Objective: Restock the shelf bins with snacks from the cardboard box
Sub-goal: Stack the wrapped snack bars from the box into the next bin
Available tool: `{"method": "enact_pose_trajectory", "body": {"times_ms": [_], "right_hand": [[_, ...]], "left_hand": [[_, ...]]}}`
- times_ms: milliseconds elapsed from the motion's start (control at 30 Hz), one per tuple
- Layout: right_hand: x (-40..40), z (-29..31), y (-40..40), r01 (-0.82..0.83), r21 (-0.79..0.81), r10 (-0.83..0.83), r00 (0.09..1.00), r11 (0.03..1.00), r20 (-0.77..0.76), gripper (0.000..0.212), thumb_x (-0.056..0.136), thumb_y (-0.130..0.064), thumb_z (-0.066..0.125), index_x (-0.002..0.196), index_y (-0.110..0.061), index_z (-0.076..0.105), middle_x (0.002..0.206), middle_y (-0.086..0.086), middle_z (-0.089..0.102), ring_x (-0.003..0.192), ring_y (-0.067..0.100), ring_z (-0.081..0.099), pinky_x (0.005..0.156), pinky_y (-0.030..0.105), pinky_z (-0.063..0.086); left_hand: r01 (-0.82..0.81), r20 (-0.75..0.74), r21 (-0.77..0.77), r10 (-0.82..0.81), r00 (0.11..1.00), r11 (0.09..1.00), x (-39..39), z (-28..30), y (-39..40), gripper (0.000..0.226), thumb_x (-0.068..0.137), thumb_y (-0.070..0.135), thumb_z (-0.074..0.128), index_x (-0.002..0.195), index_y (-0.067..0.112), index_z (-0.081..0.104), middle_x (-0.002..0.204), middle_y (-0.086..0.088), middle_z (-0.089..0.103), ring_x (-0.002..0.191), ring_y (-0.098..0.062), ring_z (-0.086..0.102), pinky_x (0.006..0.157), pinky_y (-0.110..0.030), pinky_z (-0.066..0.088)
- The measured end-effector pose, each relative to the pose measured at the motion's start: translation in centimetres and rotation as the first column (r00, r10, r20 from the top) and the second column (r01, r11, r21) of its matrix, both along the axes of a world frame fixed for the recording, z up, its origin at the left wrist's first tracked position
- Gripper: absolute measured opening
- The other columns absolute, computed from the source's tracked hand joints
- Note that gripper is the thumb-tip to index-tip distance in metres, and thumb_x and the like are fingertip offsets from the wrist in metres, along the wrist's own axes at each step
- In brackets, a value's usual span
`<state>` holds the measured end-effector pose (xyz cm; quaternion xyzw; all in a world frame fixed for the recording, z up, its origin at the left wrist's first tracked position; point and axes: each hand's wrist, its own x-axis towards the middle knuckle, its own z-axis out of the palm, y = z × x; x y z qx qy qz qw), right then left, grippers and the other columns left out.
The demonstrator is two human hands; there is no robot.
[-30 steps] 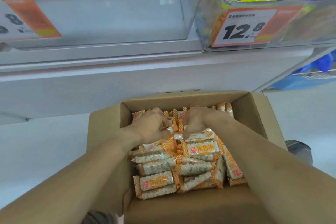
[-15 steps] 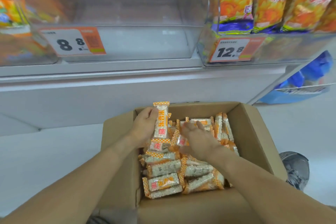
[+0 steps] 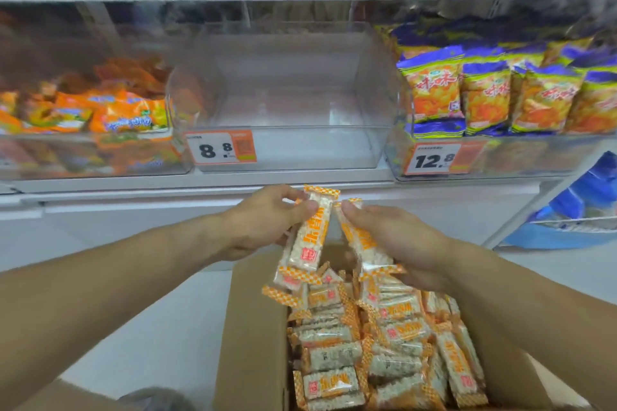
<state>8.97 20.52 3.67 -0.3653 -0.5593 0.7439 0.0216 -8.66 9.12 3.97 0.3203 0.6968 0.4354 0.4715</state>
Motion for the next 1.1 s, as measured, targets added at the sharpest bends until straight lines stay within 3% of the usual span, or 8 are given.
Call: {"method": "enact_pose_trajectory", "body": {"times_ms": [67,167,433,600,733,833,967,1100], "right_hand": [[-0.2,0.8,-1.3,0.017,-0.217,-0.041,0.994,0.976,-0.104,0.028,0.100,-0.023,0.054,0.113,0.000,0.065,0.081,0.019,0.064,0.063,0.025,0.062,0.060,0.033,0.051],[-0.7,0.9,-2.2,0.071,-0.197,-0.111,0.973,0.978,-0.202,0.020,0.097,-0.008,0.058,0.111,0.003,0.068,0.088,0.020,0.072,0.067,0.025,0.068,0.058,0.033,0.057],[-0.6,0.3,-1.4,0.136,-0.018,-0.137,0.982,0.991,-0.129,0.049,0.079,-0.040,0.078,0.118,-0.013,0.065,0.102,0.010,0.076,0.085,0.030,0.058,0.077,0.043,0.046],[-0.8,0.7,-0.6,0.070,-0.112,-0.091,0.978,0.991,-0.190,0.029,0.100,-0.020,0.057,0.124,-0.008,0.066,0.114,0.018,0.072,0.090,0.030,0.070,0.080,0.043,0.060],[-0.9,1.3,0.0,0.042,-0.157,-0.073,0.977,0.987,-0.200,0.034,0.091,0.006,0.059,0.124,-0.003,0.061,0.115,0.022,0.071,0.093,0.035,0.071,0.076,0.042,0.062],[-1.0,1.3,0.0,0.060,-0.156,-0.089,0.978,0.986,-0.190,0.038,0.083,0.002,0.069,0.119,-0.001,0.059,0.104,0.019,0.074,0.085,0.031,0.073,0.067,0.036,0.061],[-1.2,1.1,-0.3,0.034,-0.170,-0.064,0.982,0.985,-0.176,0.041,0.068,-0.007,0.080,0.103,-0.001,0.059,0.091,0.020,0.072,0.084,0.031,0.073,0.078,0.045,0.061],[-1.4,1.2,-0.6,-0.036,-0.192,-0.006,0.978,0.981,-0.210,0.054,0.070,-0.005,0.081,0.119,0.002,0.059,0.110,0.022,0.072,0.096,0.036,0.072,0.080,0.043,0.061]], "left_hand": [[-0.103,0.054,0.037,0.101,0.993,0.994,0.1,0.8,-0.6,0.026,0.098,0.020,0.061,0.119,0.005,0.056,0.080,-0.007,0.069,0.070,-0.016,0.063,0.063,-0.031,0.053],[-0.140,0.008,0.019,0.140,0.990,0.990,-0.1,1.5,-0.7,0.021,0.099,0.015,0.059,0.116,0.006,0.053,0.085,-0.016,0.071,0.072,-0.022,0.067,0.067,-0.037,0.054],[-0.012,0.227,0.013,0.009,0.974,1.000,-0.8,2.3,1.1,0.019,0.098,0.018,0.061,0.113,0.008,0.060,0.099,-0.015,0.073,0.090,-0.027,0.067,0.085,-0.047,0.056],[-0.046,0.212,0.063,0.032,0.977,0.997,-1.1,1.7,1.9,0.025,0.098,0.021,0.058,0.121,0.010,0.060,0.098,-0.012,0.071,0.087,-0.024,0.064,0.082,-0.040,0.052],[-0.056,0.137,0.092,0.043,0.990,0.994,-1.5,1.6,2.2,0.035,0.092,0.031,0.062,0.122,0.014,0.061,0.109,-0.025,0.069,0.087,-0.023,0.061,0.076,-0.034,0.045],[0.002,0.185,0.082,-0.017,0.983,0.997,-1.9,1.8,2.3,0.042,0.089,0.041,0.064,0.122,0.016,0.062,0.107,-0.019,0.069,0.086,-0.021,0.061,0.078,-0.031,0.049],[0.137,0.307,0.091,-0.159,0.938,0.986,-1.8,2.3,2.5,0.047,0.092,0.040,0.054,0.124,0.008,0.063,0.102,-0.008,0.068,0.090,-0.019,0.061,0.079,-0.031,0.051],[0.205,0.193,0.076,-0.216,0.957,0.976,-1.6,2.3,2.7,0.039,0.094,0.033,0.055,0.118,0.004,0.064,0.100,-0.011,0.067,0.088,-0.022,0.059,0.073,-0.030,0.050]]}}
